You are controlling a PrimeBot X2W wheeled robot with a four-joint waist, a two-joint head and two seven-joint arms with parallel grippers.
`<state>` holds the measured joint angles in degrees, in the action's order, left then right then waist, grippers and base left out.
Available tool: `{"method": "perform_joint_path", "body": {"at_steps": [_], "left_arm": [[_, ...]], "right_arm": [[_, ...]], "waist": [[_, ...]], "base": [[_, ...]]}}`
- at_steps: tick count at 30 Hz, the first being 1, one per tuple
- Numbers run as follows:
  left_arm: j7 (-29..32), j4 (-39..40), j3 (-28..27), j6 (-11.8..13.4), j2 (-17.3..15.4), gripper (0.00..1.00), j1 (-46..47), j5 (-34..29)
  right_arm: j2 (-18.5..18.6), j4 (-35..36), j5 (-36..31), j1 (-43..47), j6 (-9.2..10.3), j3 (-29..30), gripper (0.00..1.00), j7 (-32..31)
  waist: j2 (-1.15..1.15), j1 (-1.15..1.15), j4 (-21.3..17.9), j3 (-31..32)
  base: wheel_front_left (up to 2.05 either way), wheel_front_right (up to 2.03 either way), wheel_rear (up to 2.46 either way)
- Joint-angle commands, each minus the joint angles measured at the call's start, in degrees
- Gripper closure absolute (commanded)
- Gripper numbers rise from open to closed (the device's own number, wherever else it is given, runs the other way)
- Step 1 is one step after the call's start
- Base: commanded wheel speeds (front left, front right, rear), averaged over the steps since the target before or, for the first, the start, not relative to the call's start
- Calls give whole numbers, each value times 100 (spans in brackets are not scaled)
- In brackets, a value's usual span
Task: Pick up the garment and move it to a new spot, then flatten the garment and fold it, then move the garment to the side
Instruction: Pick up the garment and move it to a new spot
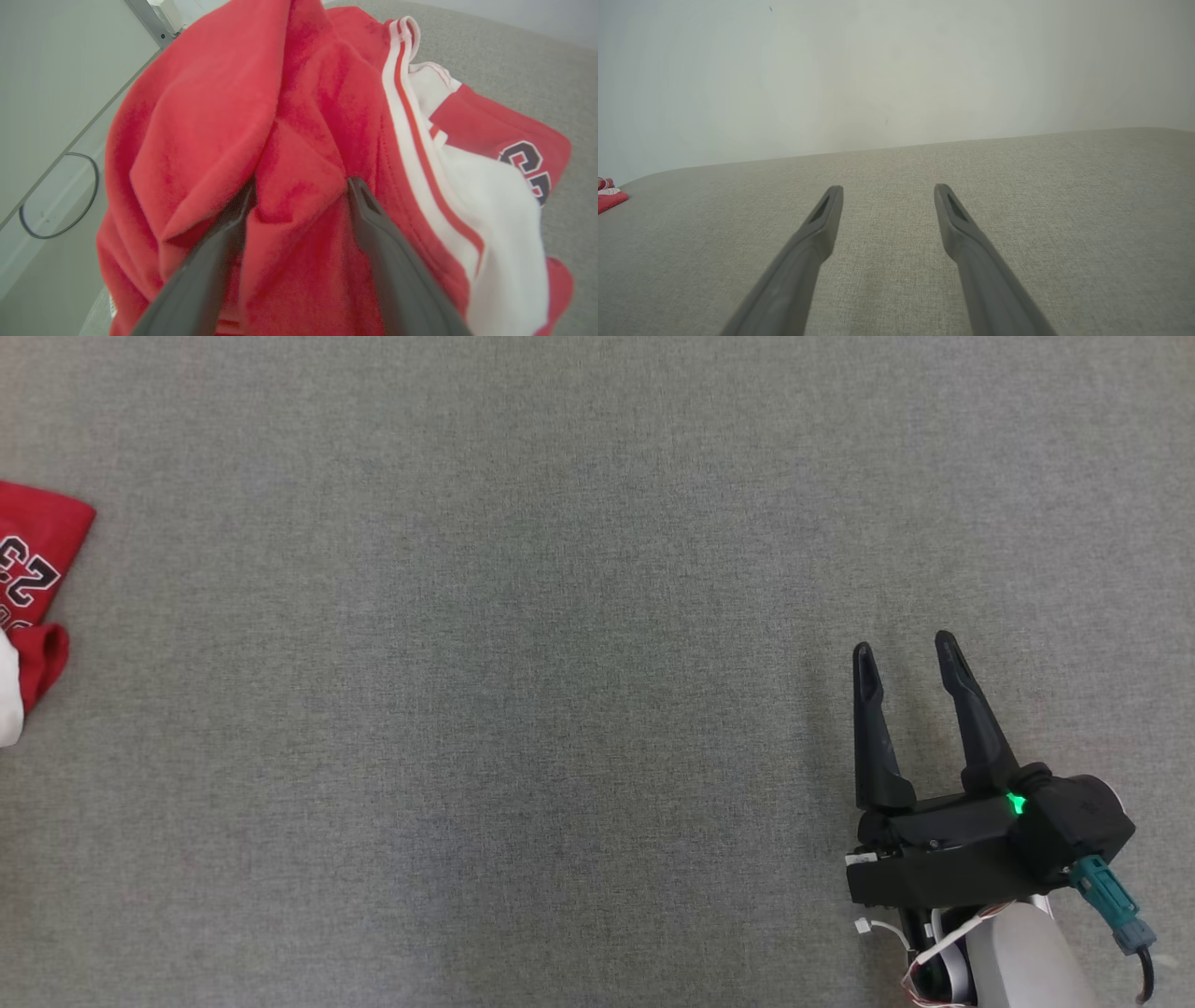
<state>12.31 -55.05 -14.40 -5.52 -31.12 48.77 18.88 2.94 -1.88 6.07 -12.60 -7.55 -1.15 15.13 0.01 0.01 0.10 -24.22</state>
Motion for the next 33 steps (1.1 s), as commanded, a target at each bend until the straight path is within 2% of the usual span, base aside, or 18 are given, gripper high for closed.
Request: {"method": "perform_joint_path", "body": {"at_steps": [1, 2, 8, 12, 18, 25, 33], "left_arm": [[34, -49, -3, 15, 6, 55, 25, 40], [31, -81, 18, 0, 38, 100, 2, 34], [-925, 154, -78, 96, 98, 100, 78, 100], [-1536, 502, -203, 7, 181, 100, 351, 313], [-1945, 1379, 55, -104, 237, 100, 800, 307], [-1580, 2814, 628, -187, 673, 100, 1300, 652], [-931, 4116, 1627, -202, 1242, 100, 1461, 566]], "right_arm": [[-11, 17, -29, 11, 12, -8, 0, 4], [-11, 18, -33, 18, 12, -8, 0, 4], [-9, -1, -83, 113, 12, 25, 0, 4], [-10, -40, -38, 196, 12, 50, 0, 4], [-10, -109, 92, 260, 12, -8, 0, 4], [-10, -200, 361, 348, 12, -77, 0, 4], [-9, -293, 657, 334, 12, -197, 0, 3]], "waist": [[-1, -1, 6, 24], [-1, -1, 11, 42], [-1, -1, 130, 238], [-1, -1, 251, 446], [-1, -1, 304, 765], [-1, -1, 154, 1031], [-1, -1, -434, 1174]], "base": [[0, 0, 0], [0, 0, 0], [0, 0, 0], [0, 0, 0], [0, 0, 0], [0, 0, 0], [0, 0, 0]]}}
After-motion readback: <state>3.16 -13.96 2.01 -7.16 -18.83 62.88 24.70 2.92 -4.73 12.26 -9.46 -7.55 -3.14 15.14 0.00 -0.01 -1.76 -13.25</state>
